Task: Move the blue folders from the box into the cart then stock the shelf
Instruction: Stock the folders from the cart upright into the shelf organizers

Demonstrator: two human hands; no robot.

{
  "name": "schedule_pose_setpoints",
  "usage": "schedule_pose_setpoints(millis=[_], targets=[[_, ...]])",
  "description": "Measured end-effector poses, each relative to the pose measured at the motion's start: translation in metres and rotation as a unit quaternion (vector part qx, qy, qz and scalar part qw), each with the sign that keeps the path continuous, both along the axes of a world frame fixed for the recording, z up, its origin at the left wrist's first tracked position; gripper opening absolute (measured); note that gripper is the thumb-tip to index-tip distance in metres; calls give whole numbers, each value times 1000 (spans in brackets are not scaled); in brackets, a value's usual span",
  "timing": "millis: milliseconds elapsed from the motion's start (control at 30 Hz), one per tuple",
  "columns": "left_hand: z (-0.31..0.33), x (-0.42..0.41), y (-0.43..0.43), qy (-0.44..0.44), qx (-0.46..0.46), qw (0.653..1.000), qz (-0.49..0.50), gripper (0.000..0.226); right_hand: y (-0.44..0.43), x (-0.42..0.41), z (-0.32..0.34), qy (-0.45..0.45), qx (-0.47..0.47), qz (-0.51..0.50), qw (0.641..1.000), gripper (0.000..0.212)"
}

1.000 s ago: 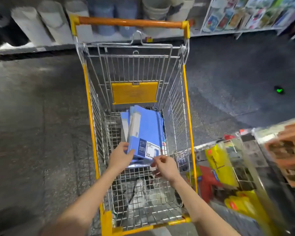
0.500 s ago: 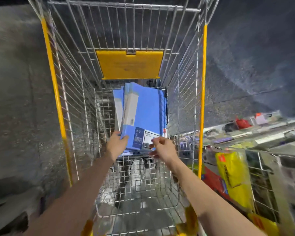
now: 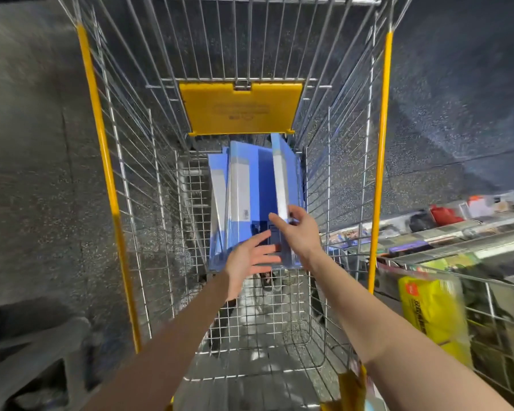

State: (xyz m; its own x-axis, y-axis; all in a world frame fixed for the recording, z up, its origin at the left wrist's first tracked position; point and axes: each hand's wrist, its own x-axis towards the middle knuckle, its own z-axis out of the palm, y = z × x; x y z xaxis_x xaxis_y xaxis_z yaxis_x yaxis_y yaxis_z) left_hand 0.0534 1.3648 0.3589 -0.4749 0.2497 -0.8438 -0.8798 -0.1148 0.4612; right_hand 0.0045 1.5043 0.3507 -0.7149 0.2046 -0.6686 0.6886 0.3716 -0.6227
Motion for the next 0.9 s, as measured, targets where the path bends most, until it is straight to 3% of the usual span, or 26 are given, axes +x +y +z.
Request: schedule_pose_setpoints(millis=[267, 333, 467, 600, 900], targets=[[2, -15, 6, 8, -19, 1000, 13, 41, 12, 0, -4, 35, 74, 68, 994, 47], [-5, -24, 7, 33, -75, 996, 40, 47, 11, 0, -3, 39, 63, 61, 995, 45], [-20, -42, -2, 71, -160, 985, -2, 63, 18, 6, -6, 42, 24, 33, 998, 41], [-29, -49, -8, 47, -155, 987, -6, 70, 26, 9, -12, 24, 6, 17, 1000, 45], [-40, -62, -6, 47, -190, 977, 83, 59, 38, 7, -14, 9, -15, 15, 1000, 50]])
